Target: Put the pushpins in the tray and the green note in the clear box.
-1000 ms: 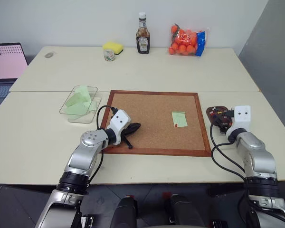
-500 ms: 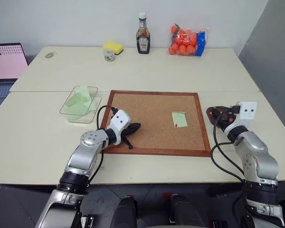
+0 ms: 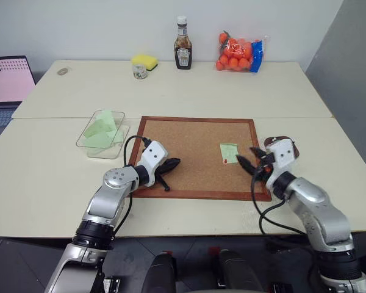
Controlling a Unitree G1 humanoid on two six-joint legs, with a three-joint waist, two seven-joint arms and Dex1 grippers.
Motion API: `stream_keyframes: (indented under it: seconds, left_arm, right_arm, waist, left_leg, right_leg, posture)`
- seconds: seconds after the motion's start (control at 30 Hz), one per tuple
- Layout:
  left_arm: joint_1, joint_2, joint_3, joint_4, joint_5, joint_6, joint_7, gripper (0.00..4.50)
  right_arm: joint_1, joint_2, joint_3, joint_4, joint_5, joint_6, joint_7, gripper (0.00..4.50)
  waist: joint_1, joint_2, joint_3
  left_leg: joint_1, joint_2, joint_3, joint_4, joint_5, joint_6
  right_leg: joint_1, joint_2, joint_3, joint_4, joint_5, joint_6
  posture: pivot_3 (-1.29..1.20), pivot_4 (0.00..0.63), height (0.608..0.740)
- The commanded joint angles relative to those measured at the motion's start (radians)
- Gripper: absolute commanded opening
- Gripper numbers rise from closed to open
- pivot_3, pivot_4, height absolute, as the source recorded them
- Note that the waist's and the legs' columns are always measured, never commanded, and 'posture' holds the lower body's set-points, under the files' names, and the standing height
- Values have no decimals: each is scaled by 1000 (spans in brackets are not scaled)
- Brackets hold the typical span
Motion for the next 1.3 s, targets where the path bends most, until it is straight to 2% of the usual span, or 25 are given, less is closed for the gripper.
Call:
stream_keyframes:
  seconds: [0.03,0.2,0.43,0.53,0.57,0.9,1.3]
  left_arm:
    - [10,7,-12,-15,12,0,-3,0]
    - [10,7,-14,-14,13,-1,-3,0]
    - [10,8,-15,-15,13,-2,-3,0]
    - [9,8,-15,-14,14,-3,-3,0]
    - [9,8,-15,-14,14,-3,-3,0]
    - [8,8,-16,-13,13,-3,-4,0]
    - [12,9,-17,-14,15,-7,-4,0]
  right_arm:
    - [-21,26,40,1,-38,-29,-12,2806]
    - [-78,79,47,120,-73,-36,-48,2806]
    - [-107,91,51,185,-98,-58,-38,2806]
    - [-109,95,50,199,-112,-63,-41,2389]
    - [-108,94,53,200,-119,-67,-40,2075]
    - [-114,86,89,212,-181,-102,-30,42]
    - [-88,97,30,141,-166,-219,-31,42]
  waist:
    - [0,0,0]
    - [0,0,0]
    - [0,0,0]
    - [0,0,0]
    - [0,0,0]
    - [0,0,0]
    - [0,0,0]
  left_leg:
    - [0,0,0,0,0,0]
    - [0,0,0,0,0,0]
    - [0,0,0,0,0,0]
    - [0,0,0,0,0,0]
    - [0,0,0,0,0,0]
    - [0,0,0,0,0,0]
    - [0,0,0,0,0,0]
  right_leg:
    - [0,0,0,0,0,0]
    - [0,0,0,0,0,0]
    - [0,0,0,0,0,0]
    - [0,0,0,0,0,0]
    - [0,0,0,0,0,0]
    - [0,0,0,0,0,0]
    - [0,0,0,0,0,0]
  posture:
    - [0,150,740]
    - [0,150,740]
    - [0,150,740]
    - [0,150,740]
    - [0,150,740]
    - [0,150,740]
    - [0,150,740]
